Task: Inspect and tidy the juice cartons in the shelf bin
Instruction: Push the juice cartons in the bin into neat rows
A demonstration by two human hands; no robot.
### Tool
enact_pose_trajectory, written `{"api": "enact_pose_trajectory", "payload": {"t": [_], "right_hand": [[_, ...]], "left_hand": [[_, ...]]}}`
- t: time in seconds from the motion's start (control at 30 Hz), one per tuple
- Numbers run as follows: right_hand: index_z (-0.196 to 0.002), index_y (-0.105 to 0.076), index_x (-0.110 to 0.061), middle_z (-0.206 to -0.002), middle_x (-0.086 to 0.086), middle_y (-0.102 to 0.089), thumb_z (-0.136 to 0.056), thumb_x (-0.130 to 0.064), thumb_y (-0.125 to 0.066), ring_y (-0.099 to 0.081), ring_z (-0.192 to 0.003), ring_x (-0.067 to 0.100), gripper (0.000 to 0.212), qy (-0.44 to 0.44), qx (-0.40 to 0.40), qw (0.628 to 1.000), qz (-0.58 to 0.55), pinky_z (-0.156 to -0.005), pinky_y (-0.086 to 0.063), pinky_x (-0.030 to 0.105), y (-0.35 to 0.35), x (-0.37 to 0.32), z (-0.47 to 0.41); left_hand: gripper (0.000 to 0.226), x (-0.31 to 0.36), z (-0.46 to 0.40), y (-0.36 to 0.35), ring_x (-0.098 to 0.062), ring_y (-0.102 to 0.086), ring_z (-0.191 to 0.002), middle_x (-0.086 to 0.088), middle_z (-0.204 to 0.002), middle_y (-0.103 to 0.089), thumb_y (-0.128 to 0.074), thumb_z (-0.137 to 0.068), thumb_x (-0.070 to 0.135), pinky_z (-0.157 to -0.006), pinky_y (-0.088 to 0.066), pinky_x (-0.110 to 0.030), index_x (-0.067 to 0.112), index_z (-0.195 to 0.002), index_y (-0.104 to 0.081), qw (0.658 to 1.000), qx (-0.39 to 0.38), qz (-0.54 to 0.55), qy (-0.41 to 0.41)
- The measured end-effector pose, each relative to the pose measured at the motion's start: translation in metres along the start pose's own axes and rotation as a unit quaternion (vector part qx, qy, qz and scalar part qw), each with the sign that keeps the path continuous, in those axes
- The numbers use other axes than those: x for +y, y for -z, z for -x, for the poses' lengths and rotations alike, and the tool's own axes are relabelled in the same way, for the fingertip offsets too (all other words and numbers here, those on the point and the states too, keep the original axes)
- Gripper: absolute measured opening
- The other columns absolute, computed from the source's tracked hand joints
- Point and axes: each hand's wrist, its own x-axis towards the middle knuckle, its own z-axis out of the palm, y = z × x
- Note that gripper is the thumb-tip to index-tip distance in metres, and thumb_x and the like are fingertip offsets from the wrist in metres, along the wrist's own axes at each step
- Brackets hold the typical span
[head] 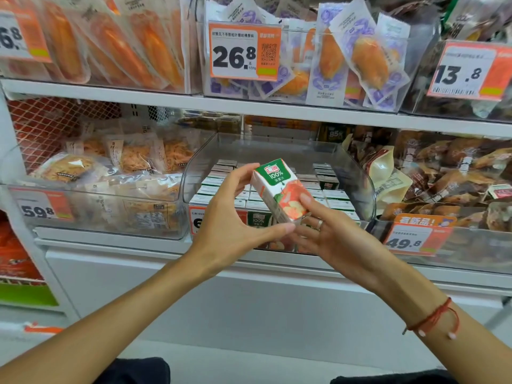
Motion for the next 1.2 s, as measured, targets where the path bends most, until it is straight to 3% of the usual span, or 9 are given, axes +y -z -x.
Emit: {"api": "enact_pose_trajectory", "payload": {"t": [0.1, 0.27, 0.5, 0.7, 0.8, 0.87, 1.0, 1.13, 1.2], "right_hand": [[-0.115, -0.068, -0.013, -0.111, 0.006, -0.074, -0.079, -0.041, -0.066, -0.07, -0.103, 0.017, 0.046, 0.032, 0.039, 0.996, 0.078, -0.09, -0.055, 0.025, 0.001, 0.003, 0.0], [-0.116, -0.07, -0.021, -0.101, 0.002, -0.076, -0.075, -0.04, -0.07, -0.072, -0.096, 0.014, 0.045, 0.089, 0.076, 0.97, 0.214, -0.086, -0.056, 0.024, -0.001, 0.003, 0.002], [-0.109, -0.069, -0.025, -0.086, 0.002, -0.077, -0.071, -0.043, -0.073, -0.073, -0.081, 0.012, 0.043, 0.172, 0.146, 0.944, 0.24, -0.063, -0.058, 0.021, 0.002, -0.001, -0.002], [-0.095, -0.071, -0.027, -0.083, -0.008, -0.075, -0.084, -0.035, -0.07, -0.071, -0.08, 0.007, 0.014, 0.288, 0.228, 0.894, 0.256, -0.066, -0.056, 0.018, 0.018, -0.007, -0.017], [-0.093, -0.067, -0.035, -0.086, -0.015, -0.071, -0.093, -0.031, -0.063, -0.065, -0.086, -0.003, 0.006, 0.337, 0.291, 0.825, 0.348, -0.072, -0.05, 0.012, 0.04, -0.015, -0.026], [-0.103, -0.066, -0.03, -0.094, -0.018, -0.067, -0.094, -0.027, -0.061, -0.059, -0.088, -0.002, 0.011, 0.362, 0.339, 0.732, 0.468, -0.071, -0.043, 0.009, 0.062, -0.022, -0.028], [-0.126, -0.059, -0.007, -0.129, 0.012, -0.058, -0.085, -0.012, -0.069, -0.052, -0.117, 0.031, 0.042, 0.344, 0.366, 0.539, 0.676, -0.096, -0.046, 0.044, 0.112, -0.019, -0.037], [-0.123, -0.062, -0.006, -0.129, 0.014, -0.059, -0.087, -0.019, -0.055, -0.053, -0.112, 0.029, 0.038, 0.378, 0.377, 0.487, 0.691, -0.095, -0.044, 0.04, 0.133, -0.006, -0.046], [-0.12, -0.063, -0.009, -0.126, 0.011, -0.06, -0.088, -0.023, -0.046, -0.055, -0.105, 0.027, 0.039, 0.39, 0.383, 0.483, 0.684, -0.092, -0.04, 0.034, 0.134, -0.003, -0.048]], "left_hand": [[0.082, 0.0, -0.001, -0.002, 0.01, -0.048, -0.122, 0.027, -0.129, -0.053, -0.089, -0.059, 0.042, -0.098, -0.039, -0.006, 0.044, -0.127, -0.044, 0.997, -0.029, 0.064, 0.041], [0.066, -0.003, -0.006, 0.003, -0.014, -0.067, -0.109, 0.001, -0.111, -0.073, -0.077, -0.067, 0.05, -0.097, -0.053, -0.037, 0.026, -0.126, -0.058, 0.945, -0.054, 0.242, 0.211], [0.045, 0.0, -0.002, -0.001, -0.014, -0.069, -0.107, 0.0, -0.11, -0.074, -0.069, -0.077, 0.039, -0.083, -0.057, -0.024, 0.02, -0.117, -0.064, 0.936, -0.083, 0.261, 0.221], [0.037, 0.013, -0.014, -0.014, -0.013, -0.071, -0.101, -0.003, -0.106, -0.075, -0.065, -0.09, 0.021, -0.081, -0.058, -0.023, 0.026, -0.125, -0.055, 0.918, -0.037, 0.325, 0.224], [0.038, 0.014, -0.035, -0.023, -0.011, -0.071, -0.1, -0.005, -0.113, -0.072, -0.064, -0.093, 0.02, -0.084, -0.058, -0.024, 0.026, -0.129, -0.052, 0.926, 0.018, 0.309, 0.217], [0.035, 0.011, -0.053, -0.031, -0.014, -0.068, -0.105, -0.007, -0.122, -0.065, -0.063, -0.094, 0.018, -0.082, -0.058, -0.022, 0.024, -0.126, -0.05, 0.927, 0.047, 0.306, 0.213], [0.036, -0.001, -0.089, -0.062, -0.014, -0.062, -0.103, -0.006, -0.124, -0.054, -0.058, -0.096, 0.009, -0.077, -0.057, -0.022, 0.024, -0.125, -0.042, 0.937, 0.066, 0.271, 0.209], [0.043, -0.015, -0.118, -0.102, -0.015, -0.052, -0.111, 0.004, -0.126, -0.046, -0.057, -0.098, 0.012, -0.097, -0.048, -0.029, 0.024, -0.134, -0.037, 0.965, 0.02, 0.18, 0.192], [0.044, -0.021, -0.128, -0.117, -0.01, -0.045, -0.11, 0.007, -0.125, -0.043, -0.056, -0.098, 0.013, -0.086, -0.042, -0.016, 0.023, -0.136, -0.036, 0.982, -0.003, 0.102, 0.161]]}}
